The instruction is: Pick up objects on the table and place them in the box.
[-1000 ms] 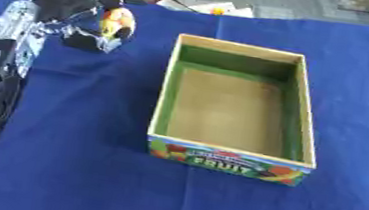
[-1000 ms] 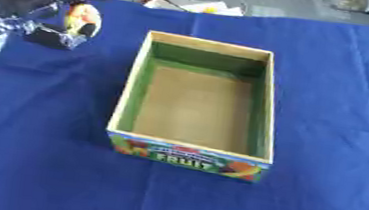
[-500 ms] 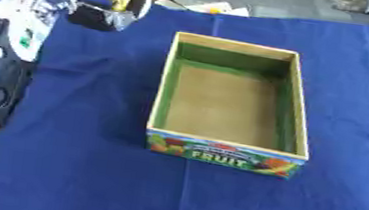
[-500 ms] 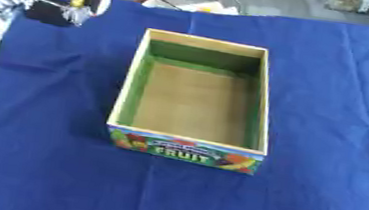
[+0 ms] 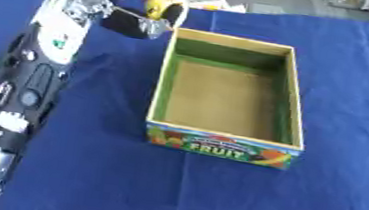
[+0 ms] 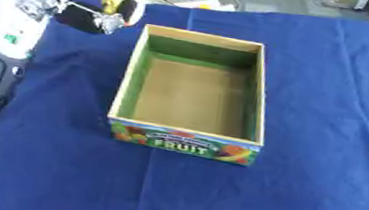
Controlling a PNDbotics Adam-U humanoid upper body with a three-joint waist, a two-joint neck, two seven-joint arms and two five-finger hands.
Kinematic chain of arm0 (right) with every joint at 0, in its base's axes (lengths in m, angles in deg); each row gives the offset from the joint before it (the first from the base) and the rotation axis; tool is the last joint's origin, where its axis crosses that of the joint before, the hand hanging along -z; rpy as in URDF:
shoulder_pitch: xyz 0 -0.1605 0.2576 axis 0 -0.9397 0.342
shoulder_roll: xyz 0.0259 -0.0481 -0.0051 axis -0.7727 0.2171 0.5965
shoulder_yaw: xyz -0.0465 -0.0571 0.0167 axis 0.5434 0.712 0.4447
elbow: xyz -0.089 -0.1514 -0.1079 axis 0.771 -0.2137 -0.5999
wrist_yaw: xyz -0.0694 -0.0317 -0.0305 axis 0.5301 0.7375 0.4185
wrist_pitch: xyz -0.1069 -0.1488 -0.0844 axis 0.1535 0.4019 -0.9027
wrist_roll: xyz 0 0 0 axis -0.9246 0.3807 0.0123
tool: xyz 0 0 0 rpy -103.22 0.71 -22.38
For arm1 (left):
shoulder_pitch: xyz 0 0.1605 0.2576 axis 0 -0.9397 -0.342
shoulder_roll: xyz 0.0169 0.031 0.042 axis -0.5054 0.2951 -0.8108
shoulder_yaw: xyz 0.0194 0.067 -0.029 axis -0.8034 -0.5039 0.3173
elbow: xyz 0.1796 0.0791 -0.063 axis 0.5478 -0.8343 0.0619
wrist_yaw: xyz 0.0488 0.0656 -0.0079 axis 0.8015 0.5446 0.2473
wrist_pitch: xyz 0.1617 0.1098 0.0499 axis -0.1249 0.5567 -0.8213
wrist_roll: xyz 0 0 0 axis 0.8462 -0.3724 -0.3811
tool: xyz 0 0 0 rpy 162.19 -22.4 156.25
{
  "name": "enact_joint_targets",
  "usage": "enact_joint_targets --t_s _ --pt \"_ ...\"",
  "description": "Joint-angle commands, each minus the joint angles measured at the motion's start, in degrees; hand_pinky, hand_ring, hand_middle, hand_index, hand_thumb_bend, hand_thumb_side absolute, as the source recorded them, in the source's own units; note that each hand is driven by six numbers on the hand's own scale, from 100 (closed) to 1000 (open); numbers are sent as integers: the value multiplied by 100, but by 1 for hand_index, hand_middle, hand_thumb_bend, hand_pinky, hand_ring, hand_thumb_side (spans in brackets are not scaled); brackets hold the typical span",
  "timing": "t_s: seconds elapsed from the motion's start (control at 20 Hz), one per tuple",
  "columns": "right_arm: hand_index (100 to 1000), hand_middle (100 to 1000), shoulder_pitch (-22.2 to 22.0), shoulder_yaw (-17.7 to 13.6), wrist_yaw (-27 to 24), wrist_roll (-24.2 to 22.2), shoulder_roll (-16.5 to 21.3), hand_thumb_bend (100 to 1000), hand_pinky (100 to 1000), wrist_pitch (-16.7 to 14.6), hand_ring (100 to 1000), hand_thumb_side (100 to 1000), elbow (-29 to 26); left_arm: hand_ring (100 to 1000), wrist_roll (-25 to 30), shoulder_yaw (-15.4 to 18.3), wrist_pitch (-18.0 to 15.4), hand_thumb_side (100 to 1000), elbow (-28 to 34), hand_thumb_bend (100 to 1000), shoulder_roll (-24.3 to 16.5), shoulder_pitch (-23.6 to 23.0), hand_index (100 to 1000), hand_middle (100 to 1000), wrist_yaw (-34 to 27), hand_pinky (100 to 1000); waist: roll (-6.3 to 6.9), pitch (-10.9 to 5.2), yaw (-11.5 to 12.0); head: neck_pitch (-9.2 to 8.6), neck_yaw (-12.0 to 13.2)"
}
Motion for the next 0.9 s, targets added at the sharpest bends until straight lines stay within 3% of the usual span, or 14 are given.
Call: enact_joint_targets --t_s 0.05,0.5,0.9 --pt "844 504 90 -44 -119 92 130 100 565 3 790 1000 -115 289 885 115 -397 391 -1 100 93 135 866 278 -209 297 -10 -99 -34 27 61" --pt "845 502 193 -20 -155 171 48 100 566 33 792 1000 -115 266 1714 162 -401 360 -572 100 247 279 862 258 -302 298 5 13 -172 -113 141" --pt "845 502 242 13 -131 106 10 100 567 74 793 1000 -115 270 2863 -43 -401 339 -850 100 370 187 856 262 -982 318 5 73 -186 -192 119"
